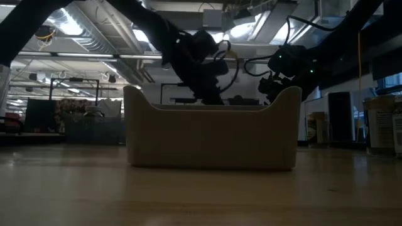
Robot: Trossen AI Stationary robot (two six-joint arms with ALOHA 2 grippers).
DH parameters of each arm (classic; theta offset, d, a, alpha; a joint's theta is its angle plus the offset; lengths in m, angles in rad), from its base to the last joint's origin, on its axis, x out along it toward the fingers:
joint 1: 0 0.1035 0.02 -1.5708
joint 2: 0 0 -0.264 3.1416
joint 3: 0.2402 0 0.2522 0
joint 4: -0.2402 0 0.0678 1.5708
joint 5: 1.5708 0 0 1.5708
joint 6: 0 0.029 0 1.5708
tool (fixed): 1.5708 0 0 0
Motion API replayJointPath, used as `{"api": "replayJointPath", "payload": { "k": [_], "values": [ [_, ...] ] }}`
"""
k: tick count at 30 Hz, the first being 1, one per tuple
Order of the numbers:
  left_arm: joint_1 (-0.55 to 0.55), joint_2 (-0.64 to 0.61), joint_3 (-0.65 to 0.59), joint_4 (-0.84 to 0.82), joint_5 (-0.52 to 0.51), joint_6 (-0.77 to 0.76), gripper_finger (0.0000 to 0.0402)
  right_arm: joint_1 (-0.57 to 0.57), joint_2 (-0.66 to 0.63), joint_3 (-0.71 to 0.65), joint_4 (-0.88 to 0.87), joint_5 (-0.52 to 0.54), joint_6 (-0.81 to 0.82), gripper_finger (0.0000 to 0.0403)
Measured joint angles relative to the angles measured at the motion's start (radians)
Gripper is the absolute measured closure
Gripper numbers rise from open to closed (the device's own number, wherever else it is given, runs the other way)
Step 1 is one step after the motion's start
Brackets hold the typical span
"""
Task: Sort spices by type
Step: Put the top white seasoning bottle into the black bin
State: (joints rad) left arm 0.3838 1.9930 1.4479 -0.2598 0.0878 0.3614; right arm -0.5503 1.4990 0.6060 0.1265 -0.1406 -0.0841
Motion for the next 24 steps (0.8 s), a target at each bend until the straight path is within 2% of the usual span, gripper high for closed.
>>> {"api": "replayJointPath", "payload": {
  "k": [4,12,24],
  "values": [
    [-0.003,-0.042,0.0,-0.007,-0.023,-0.055,0.0214,0.0,0.0,0.0,0.0,0.0,0.0,0.0084],
    [-0.018,-0.154,0.002,-0.122,-0.125,-0.106,0.0213,0.0,0.0,0.0,0.0,0.001,0.0,0.0084],
    [-0.023,-0.276,-0.032,-0.368,-0.293,-0.166,0.0213,0.001,0.0,0.0,-0.003,0.001,0.0,0.0084]
  ]
}}
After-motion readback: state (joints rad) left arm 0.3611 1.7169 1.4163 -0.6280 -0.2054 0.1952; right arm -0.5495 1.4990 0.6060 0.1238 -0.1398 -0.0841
